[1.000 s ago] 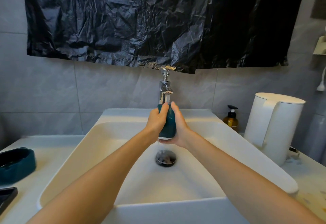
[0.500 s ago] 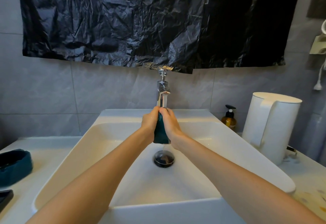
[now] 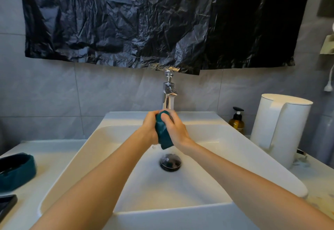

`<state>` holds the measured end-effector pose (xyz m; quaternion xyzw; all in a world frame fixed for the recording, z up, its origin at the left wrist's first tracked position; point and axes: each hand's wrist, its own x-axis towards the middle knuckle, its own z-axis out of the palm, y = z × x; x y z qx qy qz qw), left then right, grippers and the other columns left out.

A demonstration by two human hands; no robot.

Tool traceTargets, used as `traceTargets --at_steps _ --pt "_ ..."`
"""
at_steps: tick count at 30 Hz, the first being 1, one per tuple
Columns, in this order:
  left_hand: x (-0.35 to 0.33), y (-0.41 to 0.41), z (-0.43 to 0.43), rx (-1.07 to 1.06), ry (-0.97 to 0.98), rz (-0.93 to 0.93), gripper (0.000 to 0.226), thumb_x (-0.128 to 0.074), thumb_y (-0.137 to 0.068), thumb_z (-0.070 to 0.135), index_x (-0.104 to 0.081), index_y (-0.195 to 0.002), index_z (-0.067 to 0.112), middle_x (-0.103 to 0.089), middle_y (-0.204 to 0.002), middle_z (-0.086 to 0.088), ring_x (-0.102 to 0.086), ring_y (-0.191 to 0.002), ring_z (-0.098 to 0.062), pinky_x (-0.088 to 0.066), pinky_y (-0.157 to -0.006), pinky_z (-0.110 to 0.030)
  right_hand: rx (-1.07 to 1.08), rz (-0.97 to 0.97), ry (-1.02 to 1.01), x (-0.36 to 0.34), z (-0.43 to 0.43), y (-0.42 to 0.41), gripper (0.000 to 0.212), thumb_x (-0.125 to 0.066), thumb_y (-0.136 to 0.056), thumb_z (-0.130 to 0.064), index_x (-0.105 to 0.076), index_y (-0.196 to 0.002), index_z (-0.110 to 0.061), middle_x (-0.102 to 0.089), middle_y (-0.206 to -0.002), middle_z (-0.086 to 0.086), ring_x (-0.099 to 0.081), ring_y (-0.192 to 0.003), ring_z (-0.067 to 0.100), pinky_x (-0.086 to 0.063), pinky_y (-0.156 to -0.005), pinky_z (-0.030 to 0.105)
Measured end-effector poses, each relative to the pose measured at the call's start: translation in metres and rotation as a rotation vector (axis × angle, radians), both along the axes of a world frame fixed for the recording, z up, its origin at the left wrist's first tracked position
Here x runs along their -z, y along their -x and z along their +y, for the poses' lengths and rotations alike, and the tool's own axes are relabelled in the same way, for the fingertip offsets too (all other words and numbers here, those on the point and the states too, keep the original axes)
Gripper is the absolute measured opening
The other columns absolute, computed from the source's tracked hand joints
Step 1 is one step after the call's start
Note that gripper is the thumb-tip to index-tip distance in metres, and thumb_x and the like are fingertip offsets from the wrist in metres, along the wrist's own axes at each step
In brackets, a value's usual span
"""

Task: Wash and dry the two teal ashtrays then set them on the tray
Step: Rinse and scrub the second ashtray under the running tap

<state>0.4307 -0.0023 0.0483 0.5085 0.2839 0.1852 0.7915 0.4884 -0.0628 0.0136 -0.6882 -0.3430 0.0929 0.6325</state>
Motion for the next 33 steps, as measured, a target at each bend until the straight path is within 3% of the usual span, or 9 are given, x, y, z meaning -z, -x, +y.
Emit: traceTargets --at_steps 3,6,11,14,21,25,28,31,33 --pt "-0.001 0.003 0.001 0.037 0.015 -0.078 0.024 -0.052 -0.092 0.041 -0.061 -0.088 0.02 -0.062 -0.08 -0.006 -0.059 -0.075 -0.02 -0.049 -0.06 -0.032 -0.03 -0.111 -0.071 -0.002 -0.007 0.004 0.017 -0.045 -0.093 -0.044 -0.051 -0.109 -0.048 -0.058 -0.111 0.0 -0.06 -0.094 0.024 -0.058 -0.062 0.038" --pt "-0.001 -0.001 -0.004 0.05 -0.021 -0.169 0.024 -0.05 -0.094 0.044 -0.061 -0.094 0.023 -0.063 -0.089 -0.006 -0.06 -0.084 -0.019 -0.051 -0.07 -0.033 -0.045 -0.017 -0.114 -0.007 -0.013 0.002 0.023 -0.045 -0.098 -0.042 -0.049 -0.121 -0.045 -0.054 -0.12 -0.001 -0.058 -0.102 0.022 -0.058 -0.074 0.042" --pt "0.008 -0.009 -0.012 0.038 -0.388 -0.109 0.035 -0.043 -0.096 0.051 -0.058 -0.105 0.02 -0.063 -0.103 -0.006 -0.06 -0.094 -0.019 -0.05 -0.078 -0.032 -0.091 0.72 -0.012 -0.02 -0.012 0.006 0.058 -0.054 -0.077 -0.072 -0.061 -0.112 -0.026 -0.063 -0.111 0.01 -0.059 -0.102 0.025 -0.052 -0.086 0.042" --pt "0.014 -0.008 -0.016 0.08 -0.486 -0.143 0.037 -0.041 -0.097 0.049 -0.056 -0.113 0.02 -0.062 -0.103 -0.005 -0.06 -0.095 -0.018 -0.051 -0.076 -0.028 -0.106 0.856 -0.009 -0.028 -0.023 -0.005 0.061 -0.059 -0.076 -0.068 -0.062 -0.109 -0.017 -0.065 -0.109 0.014 -0.059 -0.101 0.028 -0.049 -0.092 0.045" --pt "0.011 -0.012 -0.029 -0.086 -0.487 -0.143 0.035 -0.041 -0.098 0.047 -0.058 -0.096 0.017 -0.061 -0.086 -0.001 -0.058 -0.078 -0.013 -0.043 -0.058 -0.022 -0.025 0.727 -0.012 -0.023 -0.014 -0.006 0.054 -0.049 -0.082 -0.067 -0.064 -0.108 -0.023 -0.067 -0.106 0.011 -0.061 -0.098 0.026 -0.053 -0.079 0.04" --pt "0.002 -0.011 -0.018 -0.092 -0.282 -0.083 0.042 -0.041 -0.096 0.051 -0.062 -0.094 0.015 -0.065 -0.095 -0.008 -0.061 -0.091 -0.023 -0.051 -0.08 -0.035 0.076 0.479 -0.031 -0.018 -0.007 0.001 0.038 -0.042 -0.089 -0.062 -0.057 -0.11 -0.034 -0.063 -0.111 0.008 -0.061 -0.097 0.025 -0.055 -0.077 0.039" --pt "0.008 -0.015 -0.022 -0.116 -0.402 -0.075 0.039 -0.047 -0.094 0.049 -0.058 -0.096 0.012 -0.063 -0.091 -0.008 -0.06 -0.084 -0.021 -0.047 -0.068 -0.03 0.034 0.641 -0.026 -0.02 -0.009 0.006 0.041 -0.046 -0.087 -0.061 -0.06 -0.102 -0.025 -0.063 -0.101 0.006 -0.059 -0.089 0.022 -0.051 -0.074 0.035" --pt "0.02 -0.019 -0.031 -0.131 -0.636 -0.095 0.033 -0.05 -0.093 0.048 -0.052 -0.1 0.016 -0.06 -0.091 -0.002 -0.059 -0.087 -0.018 -0.044 -0.07 -0.027 -0.047 0.77 -0.08 -0.023 -0.014 0.001 0.045 -0.045 -0.089 -0.061 -0.059 -0.099 -0.019 -0.061 -0.1 0.008 -0.055 -0.081 0.019 -0.046 -0.073 0.033" --pt "0.018 -0.018 -0.032 -0.119 -0.635 -0.112 0.031 -0.047 -0.096 0.046 -0.052 -0.1 0.016 -0.059 -0.088 -0.001 -0.058 -0.082 -0.014 -0.044 -0.065 -0.024 -0.078 0.84 -0.12 -0.023 -0.017 -0.001 0.046 -0.048 -0.089 -0.059 -0.059 -0.099 -0.016 -0.06 -0.095 0.007 -0.054 -0.08 0.018 -0.045 -0.07 0.03"
